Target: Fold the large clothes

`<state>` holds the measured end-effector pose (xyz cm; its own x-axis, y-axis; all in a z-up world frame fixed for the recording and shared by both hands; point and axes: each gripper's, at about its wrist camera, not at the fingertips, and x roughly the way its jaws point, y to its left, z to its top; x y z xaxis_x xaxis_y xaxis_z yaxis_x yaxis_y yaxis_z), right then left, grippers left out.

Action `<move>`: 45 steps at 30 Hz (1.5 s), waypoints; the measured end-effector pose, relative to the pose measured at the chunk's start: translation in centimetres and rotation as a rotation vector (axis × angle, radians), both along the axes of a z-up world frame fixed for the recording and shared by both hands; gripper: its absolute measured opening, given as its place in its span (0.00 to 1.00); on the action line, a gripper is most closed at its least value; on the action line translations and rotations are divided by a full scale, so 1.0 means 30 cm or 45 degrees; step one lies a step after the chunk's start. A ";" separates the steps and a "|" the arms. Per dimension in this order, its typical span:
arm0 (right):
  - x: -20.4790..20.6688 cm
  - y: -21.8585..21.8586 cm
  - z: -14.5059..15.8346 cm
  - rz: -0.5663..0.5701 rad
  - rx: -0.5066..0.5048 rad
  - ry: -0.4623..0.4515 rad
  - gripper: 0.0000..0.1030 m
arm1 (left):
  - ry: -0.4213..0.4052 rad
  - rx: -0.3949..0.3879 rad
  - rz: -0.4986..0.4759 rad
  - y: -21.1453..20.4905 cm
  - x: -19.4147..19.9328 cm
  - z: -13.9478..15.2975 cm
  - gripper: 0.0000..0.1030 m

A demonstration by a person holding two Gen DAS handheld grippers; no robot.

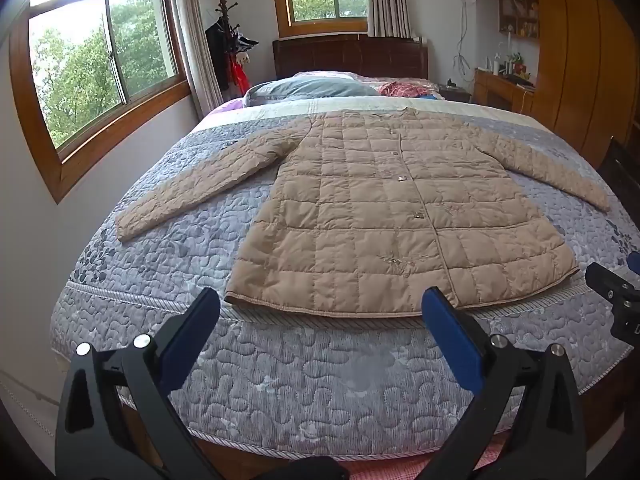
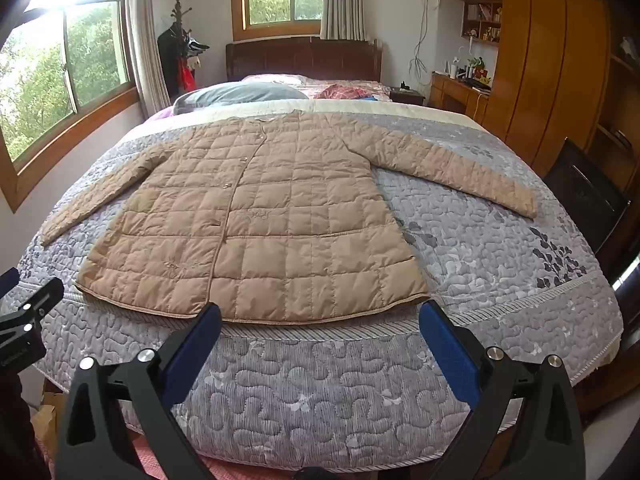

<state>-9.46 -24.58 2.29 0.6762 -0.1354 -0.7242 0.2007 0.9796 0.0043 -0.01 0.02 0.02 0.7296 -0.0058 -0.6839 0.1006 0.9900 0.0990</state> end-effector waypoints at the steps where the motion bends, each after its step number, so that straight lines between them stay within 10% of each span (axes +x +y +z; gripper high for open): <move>1: 0.000 0.000 -0.001 0.001 0.003 0.002 0.96 | 0.000 -0.001 0.000 0.000 0.000 0.000 0.97; 45: 0.005 0.011 -0.007 0.000 0.004 0.009 0.96 | -0.008 0.004 0.000 -0.001 -0.002 0.000 0.97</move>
<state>-9.30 -24.25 2.07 0.6713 -0.1328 -0.7292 0.2004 0.9797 0.0061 -0.05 -0.01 0.03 0.7338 -0.0036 -0.6794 0.0998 0.9897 0.1025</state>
